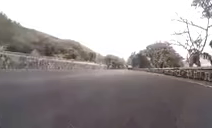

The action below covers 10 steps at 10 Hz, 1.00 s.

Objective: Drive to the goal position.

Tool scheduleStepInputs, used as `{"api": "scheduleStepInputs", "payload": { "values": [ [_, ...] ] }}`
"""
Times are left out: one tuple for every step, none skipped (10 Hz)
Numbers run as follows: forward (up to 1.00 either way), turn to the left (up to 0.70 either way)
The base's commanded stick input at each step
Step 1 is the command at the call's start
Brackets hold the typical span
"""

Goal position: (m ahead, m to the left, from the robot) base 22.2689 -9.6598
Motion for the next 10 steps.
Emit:
{"api": "scheduleStepInputs", "payload": {
  "values": [
    [0.70,0.00],
    [0.70,0.00],
    [0.70,0.00],
    [0.70,0.00],
    [0.70,0.00],
    [0.70,0.00],
    [0.70,0.00],
    [0.70,0.00],
    [0.70,0.00],
    [0.70,0.00]
  ]
}}
